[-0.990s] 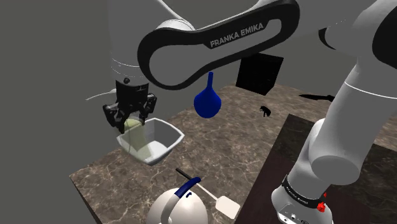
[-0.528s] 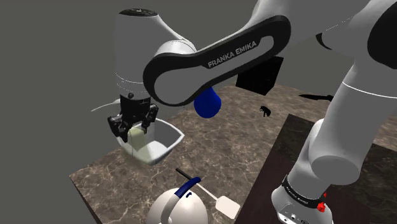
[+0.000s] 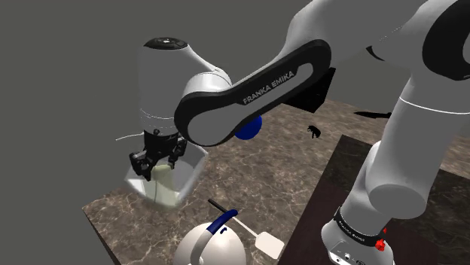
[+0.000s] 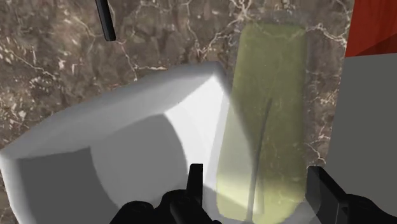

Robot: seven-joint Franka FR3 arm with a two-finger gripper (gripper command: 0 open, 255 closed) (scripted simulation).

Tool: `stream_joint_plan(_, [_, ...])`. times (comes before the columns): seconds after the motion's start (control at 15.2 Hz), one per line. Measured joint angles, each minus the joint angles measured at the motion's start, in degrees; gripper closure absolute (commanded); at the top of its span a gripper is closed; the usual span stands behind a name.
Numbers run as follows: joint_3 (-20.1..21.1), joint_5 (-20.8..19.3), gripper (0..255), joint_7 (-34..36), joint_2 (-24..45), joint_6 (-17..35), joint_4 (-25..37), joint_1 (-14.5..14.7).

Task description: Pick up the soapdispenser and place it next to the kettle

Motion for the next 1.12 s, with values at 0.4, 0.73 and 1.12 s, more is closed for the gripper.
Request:
stream_joint_plan(0.4, [-0.56, -2.72, 255, 1.99, 2.71, 3.89, -2.27, 0.15])
stream_joint_plan(0.73, [-1.09, -5.23, 255, 4.04, 4.95, 6.97, -3.65, 0.63])
stream_joint_plan(1.12, [-1.69, -7.60, 255, 5.90, 6.67, 9.91, -4.33, 1.14])
